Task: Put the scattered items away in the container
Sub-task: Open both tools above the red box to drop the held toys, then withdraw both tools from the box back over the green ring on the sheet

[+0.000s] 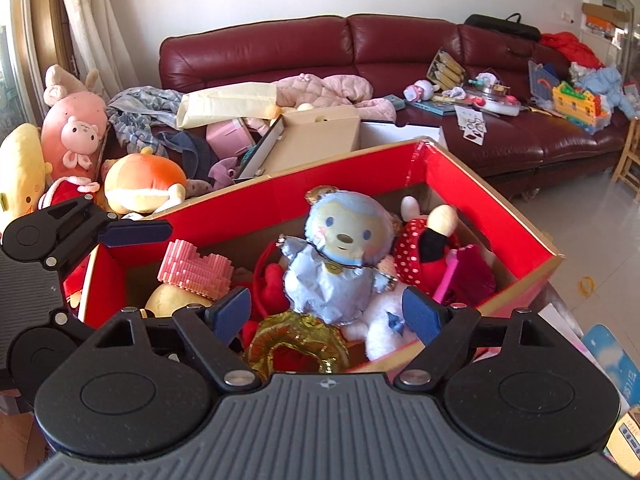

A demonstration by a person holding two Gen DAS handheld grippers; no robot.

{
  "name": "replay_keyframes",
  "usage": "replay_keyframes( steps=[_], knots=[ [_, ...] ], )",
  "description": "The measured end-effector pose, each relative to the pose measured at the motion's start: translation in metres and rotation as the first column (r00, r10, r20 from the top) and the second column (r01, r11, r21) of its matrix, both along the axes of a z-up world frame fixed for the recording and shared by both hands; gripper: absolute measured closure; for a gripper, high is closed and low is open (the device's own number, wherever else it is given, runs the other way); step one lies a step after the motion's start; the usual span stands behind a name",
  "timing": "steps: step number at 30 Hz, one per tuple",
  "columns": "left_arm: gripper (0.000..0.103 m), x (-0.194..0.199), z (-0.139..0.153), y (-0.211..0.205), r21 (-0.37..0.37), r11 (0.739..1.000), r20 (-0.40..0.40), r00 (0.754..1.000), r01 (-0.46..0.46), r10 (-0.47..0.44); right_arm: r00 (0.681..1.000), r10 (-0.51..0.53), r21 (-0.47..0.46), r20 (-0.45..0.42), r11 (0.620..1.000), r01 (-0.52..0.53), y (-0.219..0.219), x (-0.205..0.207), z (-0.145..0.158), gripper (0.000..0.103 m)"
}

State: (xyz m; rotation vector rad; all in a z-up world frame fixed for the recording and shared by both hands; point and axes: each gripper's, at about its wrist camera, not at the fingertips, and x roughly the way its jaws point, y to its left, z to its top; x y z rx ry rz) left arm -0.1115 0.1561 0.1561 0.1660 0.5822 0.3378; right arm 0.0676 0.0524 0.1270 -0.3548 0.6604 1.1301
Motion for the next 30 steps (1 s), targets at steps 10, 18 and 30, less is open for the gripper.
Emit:
replay_keyframes(
  steps=[10,18,30],
  knots=[
    [0.008,0.008,0.007,-0.05,0.04,0.992,0.013,0.992,0.122,-0.122,0.991,-0.134,0.024,-0.019,0.991,0.135,-0.066,0.021,-0.002,0.017],
    [0.005,0.011,-0.006,-0.107,0.059,0.961,-0.016,0.963,0.269,-0.269,0.966,-0.251,0.015,-0.06,0.968,0.252,-0.124,0.031,-0.024,0.017],
    [0.005,0.026,-0.11,-0.159,-0.049,0.934,-0.214,0.91,0.354,-0.356,0.898,-0.396,-0.115,-0.192,0.918,0.38,-0.185,0.031,-0.102,0.017]
  ],
)
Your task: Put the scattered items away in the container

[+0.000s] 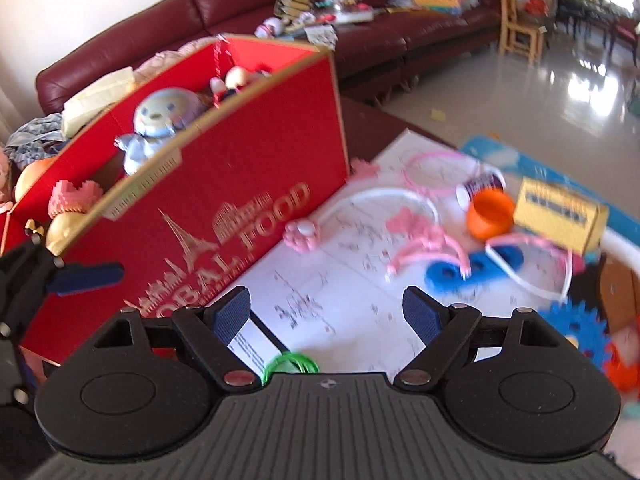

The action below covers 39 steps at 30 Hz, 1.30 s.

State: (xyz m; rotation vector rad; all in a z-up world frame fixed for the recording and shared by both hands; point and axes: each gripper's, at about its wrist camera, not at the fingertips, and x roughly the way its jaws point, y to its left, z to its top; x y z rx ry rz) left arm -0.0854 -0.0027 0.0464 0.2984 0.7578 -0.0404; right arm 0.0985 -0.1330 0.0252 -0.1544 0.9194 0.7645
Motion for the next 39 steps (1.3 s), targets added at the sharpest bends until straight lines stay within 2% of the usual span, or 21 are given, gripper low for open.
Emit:
replay_keyframes(
  steps=[5,8,11,17,29,32,39],
  knots=[
    [0.005,0.007,-0.051,0.005,-0.024,0.999,-0.076,0.997,-0.024,0.022,0.992,-0.063,-0.045,-0.105,0.997,0.059,-0.012,-0.002,-0.042,0.017],
    [0.005,0.014,-0.069,0.011,-0.073,0.997,-0.096,0.995,-0.031,0.024,0.98,-0.102,-0.076,-0.169,0.993,0.09,-0.015,-0.002,-0.063,0.017],
    [0.005,0.019,-0.082,0.012,-0.115,0.993,-0.103,0.995,0.003,-0.014,0.968,-0.128,-0.087,-0.214,0.99,0.112,-0.018,-0.002,-0.077,0.017],
    [0.006,0.031,-0.101,0.007,-0.133,0.989,-0.107,0.992,0.056,-0.07,0.954,-0.152,-0.1,-0.257,0.986,0.13,-0.018,-0.002,-0.089,0.017],
    [0.011,0.05,-0.122,0.008,-0.133,0.99,-0.152,0.986,0.051,-0.071,0.919,-0.201,-0.133,-0.338,0.977,0.165,-0.011,0.002,-0.112,0.017],
    [0.015,0.054,-0.127,0.01,-0.148,0.988,-0.174,0.982,0.049,-0.075,0.912,-0.213,-0.132,-0.351,0.975,0.177,-0.013,0.003,-0.115,0.017],
    [0.017,0.055,-0.133,0.014,-0.178,0.983,-0.199,0.977,0.047,-0.082,0.885,-0.255,-0.11,-0.391,0.967,0.23,-0.021,0.009,-0.118,0.017]
  ],
)
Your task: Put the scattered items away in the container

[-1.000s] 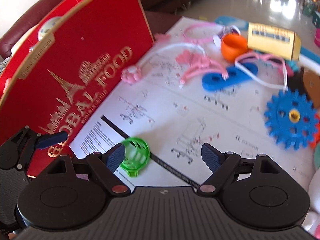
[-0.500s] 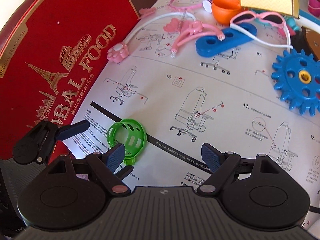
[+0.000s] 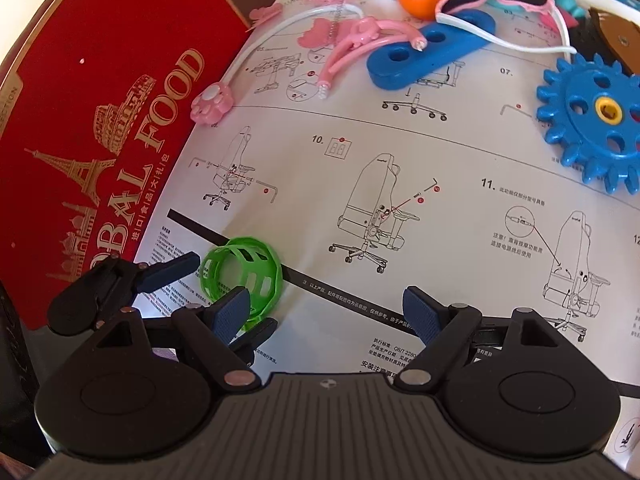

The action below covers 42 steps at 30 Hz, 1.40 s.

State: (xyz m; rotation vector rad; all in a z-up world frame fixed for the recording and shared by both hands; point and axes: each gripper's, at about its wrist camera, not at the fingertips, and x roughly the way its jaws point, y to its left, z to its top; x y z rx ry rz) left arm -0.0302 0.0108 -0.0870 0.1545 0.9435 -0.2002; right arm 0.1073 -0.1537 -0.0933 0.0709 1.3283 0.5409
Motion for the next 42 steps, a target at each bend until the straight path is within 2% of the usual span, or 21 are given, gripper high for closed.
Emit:
replay_keyframes(
  steps=[16,20,23,25,27,29,32,34,39,42],
  knots=[
    [0.025,-0.002,0.001,0.0,-0.037,0.999,0.008,1.0,0.018,-0.018,1.0,-0.006,0.033,-0.03,0.999,0.007,0.011,0.0,-0.003,0.017],
    [0.025,-0.005,0.003,-0.001,-0.057,0.998,0.009,1.0,0.028,-0.027,0.998,-0.008,0.039,-0.061,0.999,0.01,0.014,0.001,-0.007,0.029],
    [0.025,-0.005,0.003,-0.006,-0.059,0.997,0.008,0.999,0.043,-0.042,0.998,-0.001,0.048,-0.055,0.999,0.004,0.016,-0.001,-0.007,0.029],
    [0.025,-0.005,0.003,-0.01,-0.058,0.997,0.009,0.999,0.054,-0.054,0.999,-0.001,0.048,-0.042,0.999,0.003,0.017,-0.002,-0.006,0.034],
    [0.025,-0.005,0.003,-0.014,-0.061,0.996,0.009,0.998,0.067,-0.067,0.999,0.01,0.049,-0.031,0.999,-0.009,0.018,-0.002,-0.007,0.052],
    [0.026,-0.006,0.004,-0.017,-0.06,0.995,0.008,0.997,0.078,-0.077,0.999,0.024,0.048,-0.029,0.999,-0.022,0.019,-0.001,-0.009,0.064],
    [0.024,-0.006,0.007,-0.019,-0.054,0.996,0.012,0.997,0.077,-0.077,0.999,0.017,0.053,-0.051,0.998,-0.015,0.018,-0.001,-0.016,0.069],
    [0.027,-0.005,0.01,-0.019,-0.041,0.996,0.023,0.997,0.074,-0.073,0.998,0.013,0.061,-0.053,0.998,-0.01,0.017,-0.001,-0.018,0.075],
    [0.026,-0.001,0.013,-0.019,-0.027,0.996,0.021,0.996,0.084,-0.084,0.999,-0.002,0.079,-0.044,0.997,0.005,0.009,0.0,-0.017,0.08],
    [0.025,0.0,0.013,-0.028,0.002,0.992,0.019,0.992,0.123,-0.123,0.997,-0.032,0.115,-0.07,0.993,0.04,0.0,0.001,-0.019,0.083]
  ],
)
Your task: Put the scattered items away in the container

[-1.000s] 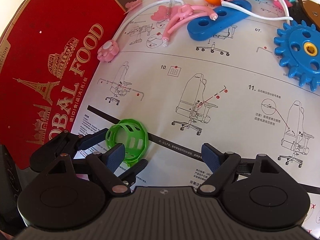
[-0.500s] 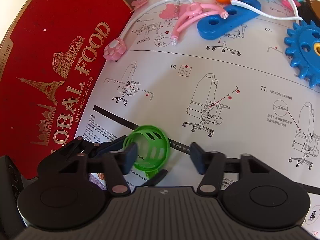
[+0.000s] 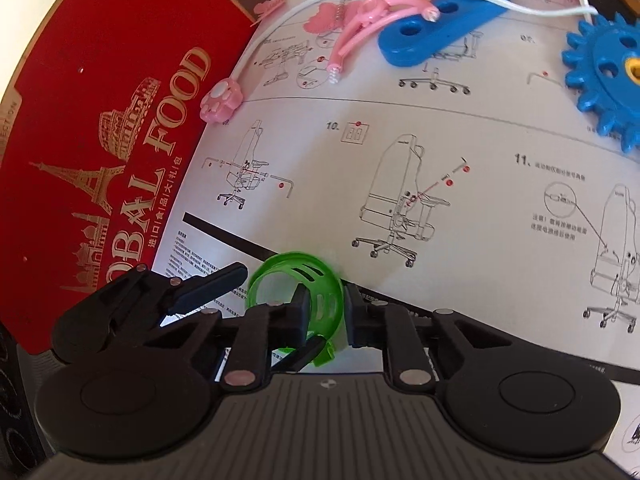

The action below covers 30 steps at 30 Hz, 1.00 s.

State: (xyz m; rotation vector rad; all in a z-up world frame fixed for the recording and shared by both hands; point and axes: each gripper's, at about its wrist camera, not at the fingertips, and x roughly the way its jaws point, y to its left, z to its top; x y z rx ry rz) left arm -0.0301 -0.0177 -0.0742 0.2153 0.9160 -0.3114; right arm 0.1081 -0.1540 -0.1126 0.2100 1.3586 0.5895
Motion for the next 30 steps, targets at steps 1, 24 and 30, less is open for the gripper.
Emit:
replay_keyframes(
  steps=[1,24,30],
  knots=[
    [0.025,0.0,-0.001,-0.004,0.01,1.0,-0.002,1.0,0.011,-0.011,1.0,-0.013,0.014,-0.012,1.0,0.013,-0.003,0.001,-0.001,0.083],
    [0.045,-0.011,0.013,-0.032,0.261,0.964,0.161,0.982,0.054,-0.099,0.995,-0.098,0.108,-0.016,0.989,0.099,-0.039,0.0,0.013,0.054],
    [0.045,-0.013,0.007,-0.05,0.368,0.926,0.175,0.971,0.087,-0.161,0.993,-0.116,0.143,0.005,0.983,0.114,-0.047,0.003,0.027,0.053]
  ],
)
